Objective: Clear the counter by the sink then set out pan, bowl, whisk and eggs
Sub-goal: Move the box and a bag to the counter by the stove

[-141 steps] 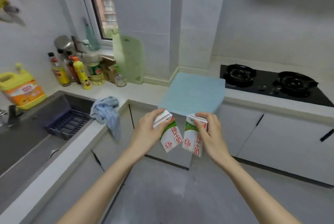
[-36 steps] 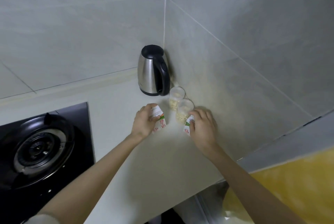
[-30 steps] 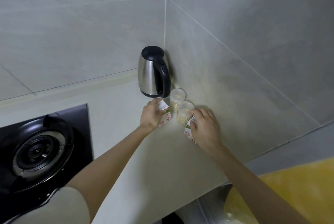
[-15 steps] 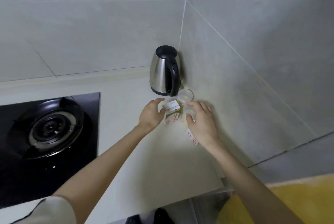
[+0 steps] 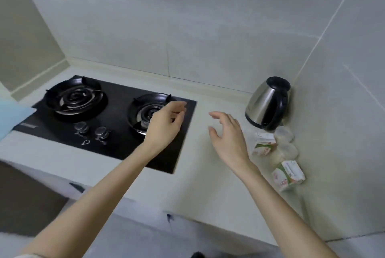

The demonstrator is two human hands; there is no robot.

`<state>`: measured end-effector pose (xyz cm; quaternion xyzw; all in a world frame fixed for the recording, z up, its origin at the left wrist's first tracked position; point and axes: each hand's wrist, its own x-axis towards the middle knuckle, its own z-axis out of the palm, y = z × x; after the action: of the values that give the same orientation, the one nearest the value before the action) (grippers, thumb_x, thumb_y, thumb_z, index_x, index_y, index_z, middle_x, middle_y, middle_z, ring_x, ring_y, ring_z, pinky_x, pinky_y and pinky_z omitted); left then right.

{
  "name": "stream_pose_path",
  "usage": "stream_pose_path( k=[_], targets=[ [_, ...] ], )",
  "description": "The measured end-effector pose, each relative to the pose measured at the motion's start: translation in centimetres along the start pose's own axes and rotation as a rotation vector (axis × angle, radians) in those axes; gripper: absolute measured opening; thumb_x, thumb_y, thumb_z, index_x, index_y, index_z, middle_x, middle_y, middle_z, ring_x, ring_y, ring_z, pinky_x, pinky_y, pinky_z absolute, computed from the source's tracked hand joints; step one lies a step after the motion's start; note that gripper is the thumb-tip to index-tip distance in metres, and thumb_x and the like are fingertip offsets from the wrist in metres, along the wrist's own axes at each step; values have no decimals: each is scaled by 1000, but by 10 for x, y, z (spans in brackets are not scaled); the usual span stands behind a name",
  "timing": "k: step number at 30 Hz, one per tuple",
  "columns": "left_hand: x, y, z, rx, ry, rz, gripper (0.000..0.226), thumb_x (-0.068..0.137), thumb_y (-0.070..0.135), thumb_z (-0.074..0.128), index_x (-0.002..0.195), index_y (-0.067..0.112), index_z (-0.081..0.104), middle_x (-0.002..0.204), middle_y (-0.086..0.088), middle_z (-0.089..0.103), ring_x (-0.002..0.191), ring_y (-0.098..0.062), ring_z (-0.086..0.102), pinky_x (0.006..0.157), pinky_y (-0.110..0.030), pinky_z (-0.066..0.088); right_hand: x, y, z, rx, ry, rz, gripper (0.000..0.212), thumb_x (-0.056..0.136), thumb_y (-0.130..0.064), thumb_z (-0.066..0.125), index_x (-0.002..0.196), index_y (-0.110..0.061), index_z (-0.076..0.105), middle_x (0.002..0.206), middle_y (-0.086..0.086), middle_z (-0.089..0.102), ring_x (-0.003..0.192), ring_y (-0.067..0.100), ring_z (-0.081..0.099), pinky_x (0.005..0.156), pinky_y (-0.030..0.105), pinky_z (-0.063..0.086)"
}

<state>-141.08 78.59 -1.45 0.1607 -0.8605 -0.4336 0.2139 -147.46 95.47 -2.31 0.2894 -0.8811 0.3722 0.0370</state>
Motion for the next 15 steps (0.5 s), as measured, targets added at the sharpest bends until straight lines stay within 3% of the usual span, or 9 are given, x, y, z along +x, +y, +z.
stream_pose_path(
  k=[8, 11, 15],
  targets=[
    [-97, -48, -167, 48, 271, -107, 33, 95, 21, 51, 126, 30, 57, 113, 17, 65, 98, 4, 59, 88, -18, 47, -34, -147, 86, 110, -114, -243, 34, 91, -18, 57, 125, -24, 55, 124, -11, 56, 117, 10, 47, 98, 21, 36],
    [-157, -75, -239, 88, 348, -155, 34, 95, 21, 51, 127, 30, 56, 113, 16, 64, 100, 3, 58, 87, -18, 46, -71, -211, 130, 161, -190, -319, 34, 91, -18, 57, 125, -23, 55, 124, -11, 56, 118, 11, 48, 101, 30, 40],
    [-242, -109, -326, 126, 452, -208, 32, 96, 24, 50, 126, 30, 56, 118, 17, 61, 102, 5, 57, 89, -17, 46, -121, -297, 186, 205, -301, -424, 36, 92, -18, 56, 127, -25, 53, 127, -11, 54, 119, 10, 46, 102, 31, 39]
  ],
)
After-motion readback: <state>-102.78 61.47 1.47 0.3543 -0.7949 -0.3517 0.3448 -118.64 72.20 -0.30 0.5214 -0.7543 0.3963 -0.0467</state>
